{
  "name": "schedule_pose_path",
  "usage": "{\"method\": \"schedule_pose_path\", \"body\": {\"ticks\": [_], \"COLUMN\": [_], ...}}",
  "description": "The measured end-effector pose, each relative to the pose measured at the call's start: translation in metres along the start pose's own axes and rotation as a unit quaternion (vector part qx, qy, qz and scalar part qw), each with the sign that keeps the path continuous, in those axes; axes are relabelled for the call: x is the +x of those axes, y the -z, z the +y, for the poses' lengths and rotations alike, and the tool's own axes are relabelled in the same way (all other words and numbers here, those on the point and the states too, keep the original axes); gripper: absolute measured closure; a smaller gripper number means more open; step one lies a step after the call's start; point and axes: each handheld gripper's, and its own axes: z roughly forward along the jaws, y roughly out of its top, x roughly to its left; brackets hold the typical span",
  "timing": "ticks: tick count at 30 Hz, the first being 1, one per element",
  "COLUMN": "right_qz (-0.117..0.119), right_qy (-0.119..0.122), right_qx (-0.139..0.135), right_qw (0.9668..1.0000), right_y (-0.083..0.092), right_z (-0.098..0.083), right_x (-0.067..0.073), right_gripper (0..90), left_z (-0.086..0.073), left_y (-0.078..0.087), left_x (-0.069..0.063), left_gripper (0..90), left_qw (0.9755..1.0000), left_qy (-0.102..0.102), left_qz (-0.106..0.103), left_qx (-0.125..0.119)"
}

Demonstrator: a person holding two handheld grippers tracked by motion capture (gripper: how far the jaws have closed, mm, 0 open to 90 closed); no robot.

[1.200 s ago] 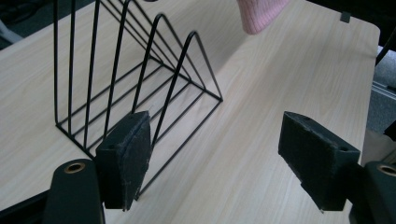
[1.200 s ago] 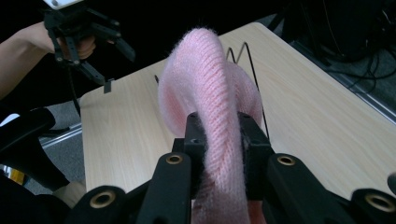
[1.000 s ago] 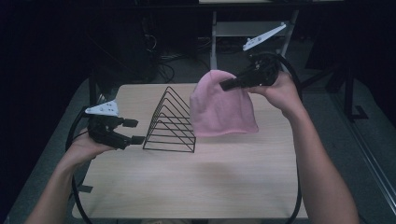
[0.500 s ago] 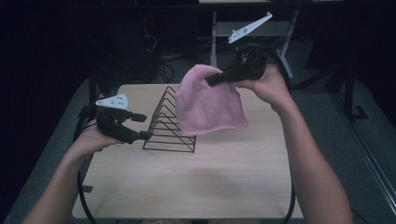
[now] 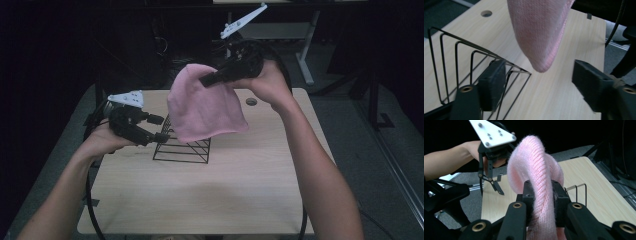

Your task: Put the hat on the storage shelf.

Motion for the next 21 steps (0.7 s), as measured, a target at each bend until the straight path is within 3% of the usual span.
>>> {"method": "schedule_pose_path", "body": {"ticks": [8,12,17,21], "right_qz": [0.005,0.008,0.010,0.008], "right_qy": [0.032,0.039,0.041,0.037], "right_qx": [0.000,-0.001,-0.006,-0.016], "right_qw": [0.9995,0.9992,0.9991,0.9991], "right_y": [-0.013,-0.020,-0.026,-0.029], "right_z": [0.022,0.029,0.033,0.034], "right_x": [0.006,0.007,0.004,-0.001], "right_gripper": [76.7,76.7,76.7,76.7], "left_z": [-0.001,-0.001,-0.001,0.000], "left_y": [0.003,0.006,0.011,0.017], "left_x": [0.010,0.013,0.019,0.026], "left_gripper": [44.7,56.0,79.6,82.5], "left_qw": [0.9991,0.9987,0.9990,0.9991], "left_qy": [0.031,0.042,0.039,0.043], "left_qz": [-0.028,-0.026,-0.019,-0.001], "left_qx": [-0.009,-0.012,-0.012,-0.007]}}
